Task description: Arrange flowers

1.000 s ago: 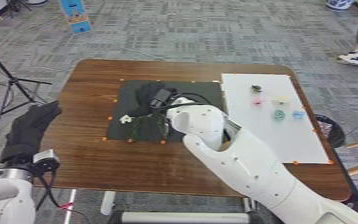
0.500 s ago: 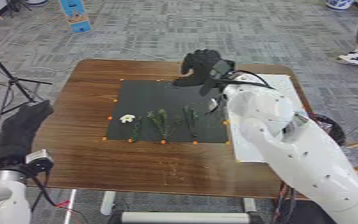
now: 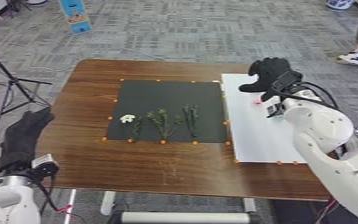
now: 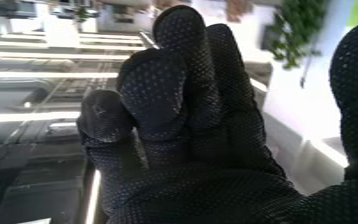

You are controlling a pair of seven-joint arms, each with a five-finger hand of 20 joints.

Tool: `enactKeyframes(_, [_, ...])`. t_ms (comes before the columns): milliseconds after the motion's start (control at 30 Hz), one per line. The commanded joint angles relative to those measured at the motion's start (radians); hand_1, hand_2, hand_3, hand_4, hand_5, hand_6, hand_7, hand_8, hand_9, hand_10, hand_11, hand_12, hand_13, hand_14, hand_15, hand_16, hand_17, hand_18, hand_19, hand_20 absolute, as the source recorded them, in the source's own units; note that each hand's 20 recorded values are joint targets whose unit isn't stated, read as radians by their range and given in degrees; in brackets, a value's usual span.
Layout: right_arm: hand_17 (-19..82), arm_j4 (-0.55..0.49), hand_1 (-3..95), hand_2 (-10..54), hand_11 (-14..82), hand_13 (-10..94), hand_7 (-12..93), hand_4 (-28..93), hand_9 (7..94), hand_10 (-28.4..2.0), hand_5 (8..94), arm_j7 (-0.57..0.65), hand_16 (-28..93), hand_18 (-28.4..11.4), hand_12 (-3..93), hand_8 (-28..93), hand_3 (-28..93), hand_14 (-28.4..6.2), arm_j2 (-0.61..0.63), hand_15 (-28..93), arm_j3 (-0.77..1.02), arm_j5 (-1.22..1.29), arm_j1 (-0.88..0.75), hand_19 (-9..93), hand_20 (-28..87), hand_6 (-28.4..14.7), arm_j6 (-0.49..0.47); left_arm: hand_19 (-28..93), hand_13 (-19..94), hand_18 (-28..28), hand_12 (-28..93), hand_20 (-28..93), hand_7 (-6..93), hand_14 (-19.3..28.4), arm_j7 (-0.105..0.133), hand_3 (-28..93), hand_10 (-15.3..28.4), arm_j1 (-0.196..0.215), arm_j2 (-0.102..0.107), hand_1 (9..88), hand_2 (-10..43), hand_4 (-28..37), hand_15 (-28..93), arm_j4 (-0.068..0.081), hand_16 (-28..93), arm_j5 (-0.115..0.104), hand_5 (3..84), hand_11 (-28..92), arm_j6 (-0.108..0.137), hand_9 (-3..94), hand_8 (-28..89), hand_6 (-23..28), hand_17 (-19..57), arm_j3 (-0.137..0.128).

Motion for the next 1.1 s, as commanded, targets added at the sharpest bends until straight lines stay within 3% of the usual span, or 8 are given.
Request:
enactKeyframes(33, [46,0.061,28.0,-9.5,31.9,80,14,-15,80.4,-12.8,64.8,0.052,40,-24.2,29.3,-5,60,-9.1,0.032,61,0.092,-0.056,-0.118,90,57,-4.8,0.013,1,29,5.9,10,15,9.4,11.5,0.017,72,12.9,0.051,-0.024,13.2,0.1,-28.3,8,-0.02,-1,-0.011,48.9,15,-0.06,45.3,-7,6.1,4.7,-0.075])
enactKeyframes(167, [49,0.08,28.0,-9.5,31.5,83,14,-15,82.5,-12.8,66.4,0.063,40,-23.0,29.1,-5,59,-7.7,0.024,60,0.128,-0.07,-0.159,92,57,-5.1,0.006,1,30,6.0,10,15,9.5,11.5,0.02,72,12.9,0.072,-0.032,13.5,0.0,-28.3,8,-0.026,-1,-0.01,48.9,15,-0.081,45.3,-7,6.0,4.7,-0.092])
enactKeyframes(400, [51,0.106,27.1,-9.5,31.6,84,14,-15,84.0,-12.6,68.5,0.074,41,-22.7,29.3,-5,59,-7.0,0.006,60,0.16,-0.087,-0.207,93,57,-5.2,-0.022,1,30,6.1,10,15,9.5,11.6,0.033,72,12.9,0.087,-0.038,13.9,-0.1,-28.3,8,-0.035,-1,-0.012,48.8,15,-0.086,45.3,-7,6.0,4.7,-0.101])
enactKeyframes(600, [51,0.112,26.2,-9.5,31.6,85,14,-14,84.3,-12.5,68.8,0.081,41,-22.7,29.5,-5,59,-6.9,-0.008,60,0.168,-0.086,-0.226,93,57,-5.1,-0.011,1,30,6.0,10,15,9.8,11.7,0.034,73,12.9,0.081,-0.042,17.4,-0.5,-28.2,8,-0.048,-1,0.011,48.9,15,-0.073,45.6,-7,6.0,5.3,-0.087])
enactKeyframes(667, [51,0.116,26.2,-9.5,31.6,85,14,-14,84.8,-12.5,69.0,0.082,41,-22.7,29.5,-5,58,-6.9,-0.009,60,0.162,-0.088,-0.223,93,57,-5.1,-0.014,2,31,6.2,10,15,10.1,11.8,0.04,73,13.1,0.076,-0.041,20.2,-0.2,-28.2,8,-0.055,-1,0.005,49.2,16,-0.057,46.0,-7,5.9,5.9,-0.078])
enactKeyframes(733, [52,0.123,26.1,-9.5,31.7,85,14,-14,84.9,-12.4,69.1,0.077,41,-22.8,29.6,-5,58,-6.9,-0.017,60,0.156,-0.088,-0.218,93,57,-5.0,-0.017,3,32,6.7,10,16,11.0,12.1,0.047,73,13.2,0.065,-0.041,21.9,0.7,-28.1,9,-0.06,-1,0.015,49.8,16,-0.045,46.6,-7,5.6,6.6,-0.069])
enactKeyframes(1100, [54,0.175,26.3,-9.5,32.1,87,15,-14,86.7,-12.2,71.3,0.076,41,-22.1,29.5,-5,59,-6.4,-0.059,60,0.127,-0.132,-0.204,93,59,-4.7,0.013,5,33,7.3,10,16,12.5,12.3,0.036,74,13.3,0.037,-0.04,23.5,0.5,-27.6,9,-0.057,-1,0.022,50.3,17,-0.041,47.5,-8,5.1,7.0,-0.045])
